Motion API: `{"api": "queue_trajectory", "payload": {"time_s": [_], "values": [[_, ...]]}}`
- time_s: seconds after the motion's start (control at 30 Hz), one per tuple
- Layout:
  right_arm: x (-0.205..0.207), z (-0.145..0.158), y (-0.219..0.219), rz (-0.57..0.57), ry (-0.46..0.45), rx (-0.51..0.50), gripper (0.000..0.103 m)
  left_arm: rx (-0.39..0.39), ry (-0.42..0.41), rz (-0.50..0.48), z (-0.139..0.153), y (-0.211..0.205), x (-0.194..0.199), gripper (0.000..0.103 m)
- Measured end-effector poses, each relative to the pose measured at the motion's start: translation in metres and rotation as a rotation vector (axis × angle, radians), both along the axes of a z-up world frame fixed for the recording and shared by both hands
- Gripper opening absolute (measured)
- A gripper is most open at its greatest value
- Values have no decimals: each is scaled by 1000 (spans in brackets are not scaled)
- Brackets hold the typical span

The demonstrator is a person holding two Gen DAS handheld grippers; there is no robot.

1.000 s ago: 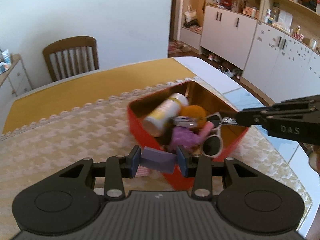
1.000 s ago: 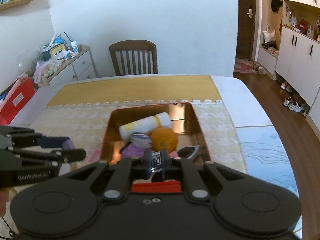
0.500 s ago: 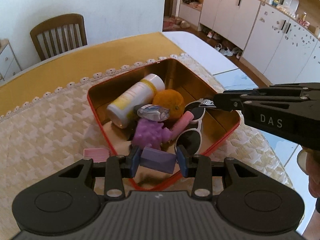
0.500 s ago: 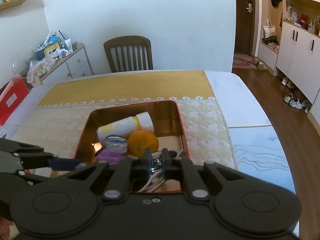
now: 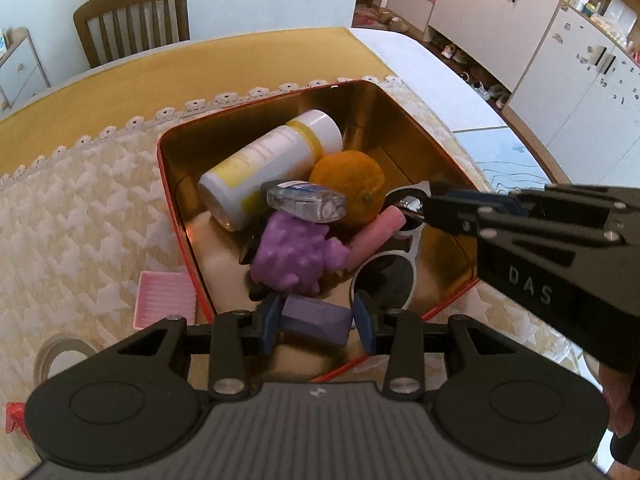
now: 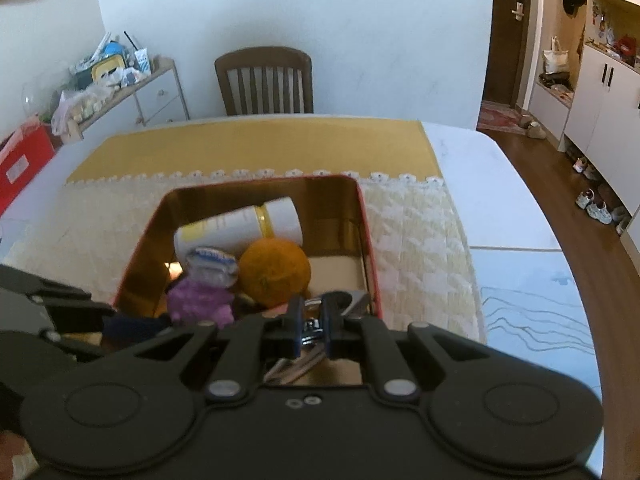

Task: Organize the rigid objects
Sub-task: 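Carry the purple block and nail clipper into the red tin and open both tools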

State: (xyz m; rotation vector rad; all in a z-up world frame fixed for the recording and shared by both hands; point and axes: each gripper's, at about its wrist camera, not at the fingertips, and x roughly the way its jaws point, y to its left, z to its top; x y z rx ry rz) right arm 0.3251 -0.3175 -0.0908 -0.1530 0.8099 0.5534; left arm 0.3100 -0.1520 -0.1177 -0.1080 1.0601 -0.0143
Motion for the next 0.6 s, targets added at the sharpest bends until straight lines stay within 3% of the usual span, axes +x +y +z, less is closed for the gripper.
{"api": "queue_trajectory", "payload": {"time_s": [0.17,0.43,0.53,0.6], "values": [[2,-5,-3,4,35,-2,9,-14,3,4,-2,-2,4,39],[1,-6,-10,15,62,3,20,-13,10,14,-2,-3,7,39],[0,-4,-15,15,67,16,21,16,2,16,-2,-4,6,43],[0,-3,-17,16,69,21,22,26,-1,16,-1,-7,5,50]]}}
